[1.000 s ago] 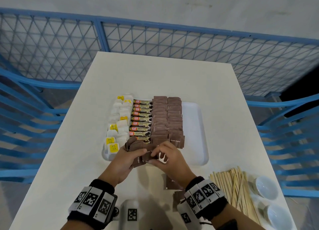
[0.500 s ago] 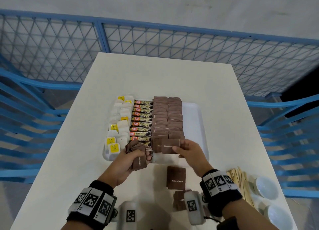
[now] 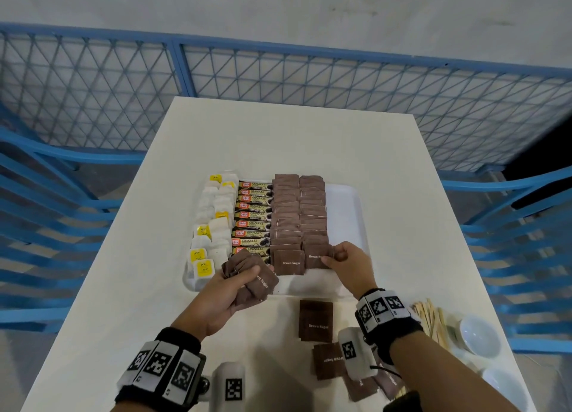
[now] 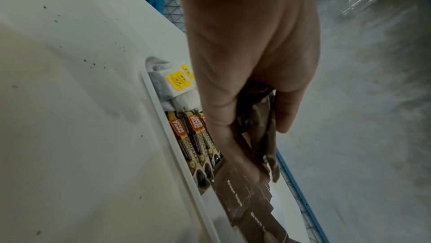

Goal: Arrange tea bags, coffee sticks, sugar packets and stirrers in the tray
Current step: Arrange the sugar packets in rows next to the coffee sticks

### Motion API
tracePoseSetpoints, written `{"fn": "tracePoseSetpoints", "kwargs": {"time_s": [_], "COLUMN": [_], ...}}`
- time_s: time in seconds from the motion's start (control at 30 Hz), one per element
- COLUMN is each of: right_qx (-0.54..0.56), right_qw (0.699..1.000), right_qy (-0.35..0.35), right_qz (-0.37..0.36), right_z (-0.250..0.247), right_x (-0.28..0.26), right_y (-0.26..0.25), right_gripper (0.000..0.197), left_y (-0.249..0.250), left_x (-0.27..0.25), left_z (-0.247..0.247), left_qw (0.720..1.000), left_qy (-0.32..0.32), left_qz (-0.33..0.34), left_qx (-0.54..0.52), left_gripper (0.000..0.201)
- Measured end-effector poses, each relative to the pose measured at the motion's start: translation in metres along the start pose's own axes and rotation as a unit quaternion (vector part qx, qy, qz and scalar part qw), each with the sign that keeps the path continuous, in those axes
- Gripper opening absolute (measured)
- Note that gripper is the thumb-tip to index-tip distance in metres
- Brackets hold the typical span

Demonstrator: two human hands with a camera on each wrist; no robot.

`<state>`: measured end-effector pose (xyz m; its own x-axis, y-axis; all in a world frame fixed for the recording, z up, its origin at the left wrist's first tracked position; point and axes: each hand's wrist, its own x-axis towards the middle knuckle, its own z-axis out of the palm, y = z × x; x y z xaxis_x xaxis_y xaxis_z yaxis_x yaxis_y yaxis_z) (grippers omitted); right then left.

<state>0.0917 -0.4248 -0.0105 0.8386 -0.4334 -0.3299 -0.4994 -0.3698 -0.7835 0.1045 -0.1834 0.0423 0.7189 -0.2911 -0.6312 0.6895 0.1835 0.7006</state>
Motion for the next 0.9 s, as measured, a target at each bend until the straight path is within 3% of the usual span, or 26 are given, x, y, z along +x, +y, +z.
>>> {"fn": "tracePoseSetpoints", "kwargs": {"time_s": [0.27,0.33,0.4,0.47,0.57,0.7,0.9], "right_qx": [-0.034,-0.047,-0.076,-0.085,-0.043,-0.001,0.111], "right_qw": [0.999,0.999,0.995,0.989,0.986,0.972,0.962], "right_qy": [0.001,0.011,0.048,0.069,-0.009,-0.188,-0.230], "right_qz": [-0.002,-0.011,-0.048,-0.104,-0.163,-0.139,-0.100], "right_z": [0.008,0.008,0.010,0.012,0.015,0.024,0.032], "right_x": [0.006,0.005,0.002,-0.007,-0.025,-0.047,-0.050], "right_y": [-0.002,-0.001,-0.003,-0.011,-0.032,-0.049,-0.045], "right_gripper": [0.024,0.031,0.041,0.038,0.017,0.023,0.011], "left_y": [-0.001,0.000,0.001,0.001,0.000,0.000,0.000], "left_x": [0.002,0.002,0.002,0.003,0.003,0.002,0.001], "left_z": [0.000,0.001,0.001,0.001,0.002,0.005,0.008], "left_qw": [1.000,0.999,0.999,0.998,0.998,0.997,0.999], "left_qy": [0.007,0.002,-0.003,-0.010,-0.028,-0.046,-0.030], "left_qz": [0.005,0.005,0.007,0.011,0.022,0.038,0.036], "left_qx": [-0.024,-0.035,-0.051,-0.058,-0.054,-0.045,-0.011], "left_gripper": [0.021,0.024,0.028,0.031,0.031,0.030,0.025]}}
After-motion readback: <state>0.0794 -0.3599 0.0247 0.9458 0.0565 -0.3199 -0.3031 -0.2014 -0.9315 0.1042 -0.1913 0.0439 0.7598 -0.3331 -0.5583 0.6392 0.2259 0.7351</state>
